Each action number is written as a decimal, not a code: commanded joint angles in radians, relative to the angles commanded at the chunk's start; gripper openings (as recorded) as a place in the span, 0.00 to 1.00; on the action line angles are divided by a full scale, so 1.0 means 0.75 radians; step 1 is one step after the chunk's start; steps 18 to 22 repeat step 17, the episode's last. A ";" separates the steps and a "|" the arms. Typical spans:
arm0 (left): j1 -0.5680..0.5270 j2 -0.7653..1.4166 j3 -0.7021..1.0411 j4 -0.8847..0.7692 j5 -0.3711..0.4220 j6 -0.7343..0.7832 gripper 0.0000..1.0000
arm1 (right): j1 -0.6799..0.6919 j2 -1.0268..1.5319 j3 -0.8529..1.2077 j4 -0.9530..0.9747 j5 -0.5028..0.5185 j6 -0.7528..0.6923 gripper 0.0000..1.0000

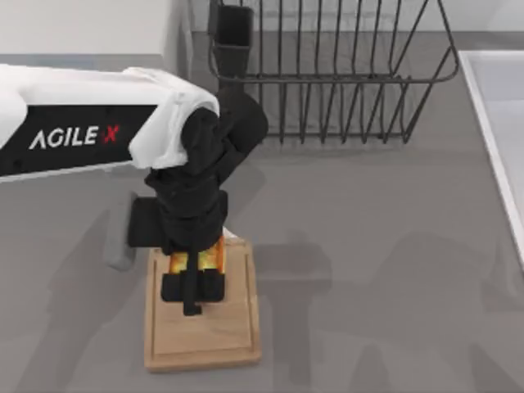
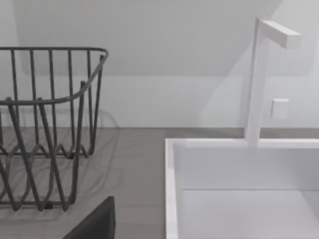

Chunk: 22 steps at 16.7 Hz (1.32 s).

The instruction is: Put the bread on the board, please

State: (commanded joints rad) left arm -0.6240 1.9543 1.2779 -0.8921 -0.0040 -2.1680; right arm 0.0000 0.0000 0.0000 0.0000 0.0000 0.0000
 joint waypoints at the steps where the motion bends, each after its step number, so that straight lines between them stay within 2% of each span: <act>1: 0.000 0.000 0.000 0.000 0.000 0.000 0.23 | 0.000 0.000 0.000 0.000 0.000 0.000 1.00; 11: 0.000 0.000 0.000 0.000 0.000 0.000 0.98 | 0.000 0.000 0.000 0.000 0.000 0.000 1.00; 22: 0.000 0.000 0.000 0.000 0.000 0.000 1.00 | 0.000 0.000 0.000 0.000 0.000 0.000 1.00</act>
